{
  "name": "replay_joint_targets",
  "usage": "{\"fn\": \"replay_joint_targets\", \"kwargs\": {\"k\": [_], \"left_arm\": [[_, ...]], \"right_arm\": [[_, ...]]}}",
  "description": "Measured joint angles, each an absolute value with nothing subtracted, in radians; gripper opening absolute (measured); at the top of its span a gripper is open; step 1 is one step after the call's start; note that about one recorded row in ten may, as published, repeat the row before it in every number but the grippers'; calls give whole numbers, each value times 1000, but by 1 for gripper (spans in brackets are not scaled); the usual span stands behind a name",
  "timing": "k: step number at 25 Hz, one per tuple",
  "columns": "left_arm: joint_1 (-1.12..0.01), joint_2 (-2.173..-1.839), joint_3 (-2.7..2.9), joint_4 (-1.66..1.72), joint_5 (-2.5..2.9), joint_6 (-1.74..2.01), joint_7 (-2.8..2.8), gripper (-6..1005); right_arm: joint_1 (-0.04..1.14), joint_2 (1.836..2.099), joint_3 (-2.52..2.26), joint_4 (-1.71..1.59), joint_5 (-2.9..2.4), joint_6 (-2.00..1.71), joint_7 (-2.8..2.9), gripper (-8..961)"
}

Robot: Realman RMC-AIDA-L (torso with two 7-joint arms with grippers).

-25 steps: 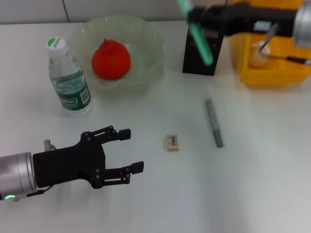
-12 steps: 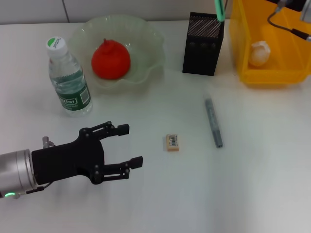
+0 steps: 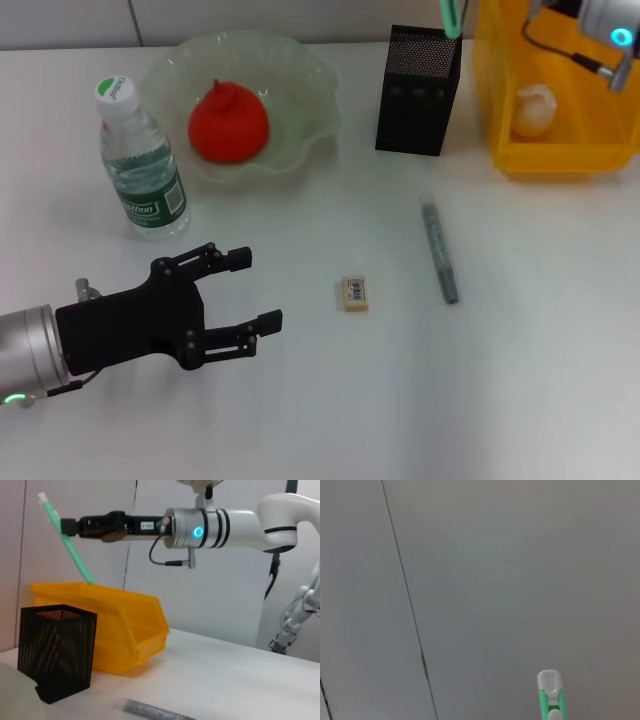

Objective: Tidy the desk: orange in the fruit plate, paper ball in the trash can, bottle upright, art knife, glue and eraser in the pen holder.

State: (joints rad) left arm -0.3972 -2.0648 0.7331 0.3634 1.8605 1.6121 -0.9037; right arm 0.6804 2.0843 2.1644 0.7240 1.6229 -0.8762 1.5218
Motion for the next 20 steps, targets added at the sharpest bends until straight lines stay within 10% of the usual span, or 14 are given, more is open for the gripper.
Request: {"fn": "replay_joint_targets", "kwargs": {"k": [20], "left_arm": [[-380,-2060,720,364,1861,1593,-914,847]], "right_arm": [[675,2092,1943,656,1857,-714,1234,172]]}}
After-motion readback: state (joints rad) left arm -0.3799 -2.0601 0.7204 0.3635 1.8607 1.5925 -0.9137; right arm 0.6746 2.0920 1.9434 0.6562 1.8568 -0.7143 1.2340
